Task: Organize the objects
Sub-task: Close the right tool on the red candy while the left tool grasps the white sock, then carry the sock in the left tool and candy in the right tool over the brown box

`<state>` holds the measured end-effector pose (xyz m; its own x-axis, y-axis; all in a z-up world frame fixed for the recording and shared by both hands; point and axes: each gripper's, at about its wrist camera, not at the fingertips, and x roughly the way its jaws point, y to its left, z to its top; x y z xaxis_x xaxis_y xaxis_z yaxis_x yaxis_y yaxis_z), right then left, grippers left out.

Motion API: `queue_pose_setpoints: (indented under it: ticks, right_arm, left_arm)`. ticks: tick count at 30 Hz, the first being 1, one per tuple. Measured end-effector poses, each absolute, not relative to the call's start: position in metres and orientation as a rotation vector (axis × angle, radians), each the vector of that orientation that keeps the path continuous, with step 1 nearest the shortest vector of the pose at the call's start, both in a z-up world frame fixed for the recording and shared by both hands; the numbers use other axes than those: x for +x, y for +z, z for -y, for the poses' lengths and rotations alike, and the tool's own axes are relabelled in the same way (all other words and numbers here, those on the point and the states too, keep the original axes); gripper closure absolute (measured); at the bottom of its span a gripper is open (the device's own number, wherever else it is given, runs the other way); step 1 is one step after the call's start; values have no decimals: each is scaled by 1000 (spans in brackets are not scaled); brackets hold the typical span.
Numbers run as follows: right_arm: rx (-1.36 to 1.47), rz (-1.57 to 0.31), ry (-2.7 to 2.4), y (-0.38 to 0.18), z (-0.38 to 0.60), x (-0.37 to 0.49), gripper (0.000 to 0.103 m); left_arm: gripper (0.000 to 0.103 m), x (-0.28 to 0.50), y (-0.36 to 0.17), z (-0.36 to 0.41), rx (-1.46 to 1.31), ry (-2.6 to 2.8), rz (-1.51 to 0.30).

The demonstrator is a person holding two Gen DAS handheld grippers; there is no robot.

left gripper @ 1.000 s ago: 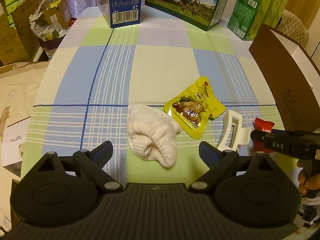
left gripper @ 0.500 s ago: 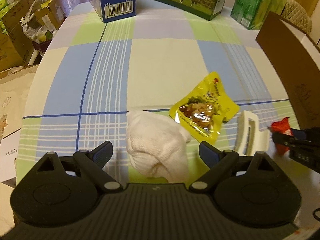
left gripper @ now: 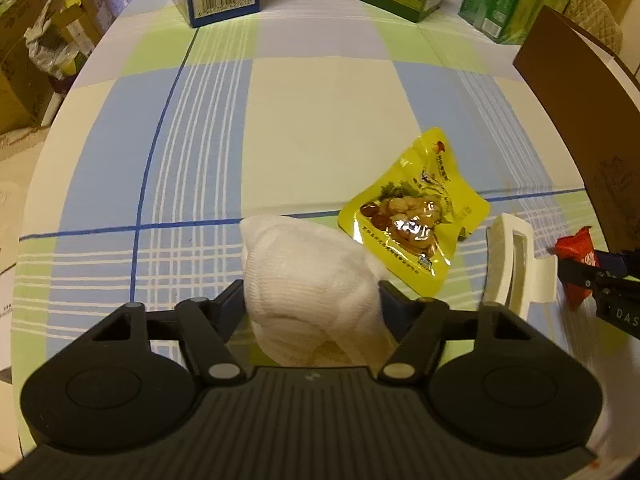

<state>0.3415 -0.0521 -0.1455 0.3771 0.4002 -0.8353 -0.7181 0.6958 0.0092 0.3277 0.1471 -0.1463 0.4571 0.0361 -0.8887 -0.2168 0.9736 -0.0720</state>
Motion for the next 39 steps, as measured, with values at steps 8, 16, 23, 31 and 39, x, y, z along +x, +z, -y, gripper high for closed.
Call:
queue_pose_setpoints:
  ticks: [8,16,23,31,39]
  right_arm:
    - [-401,-923,754,-146,54,338,78]
    - [-411,-940,768,-145,59,327,79]
    - [-413,-958,778,-143,68,315,79]
    - [-396,-1007,802,-139,86,302,79]
    - [-317,-1063,833,-124,120,295,79]
  left_arm:
    - [59,317,-141,-142,-163,162,-1055]
    - [60,297,-138,-139,-188,186,-1067]
    - [60,274,-135,-128,-213,185,-1081]
    - [60,252,-123,-107,-227,179,-1074]
    - [60,241,-90,-79,-221,159,-1006]
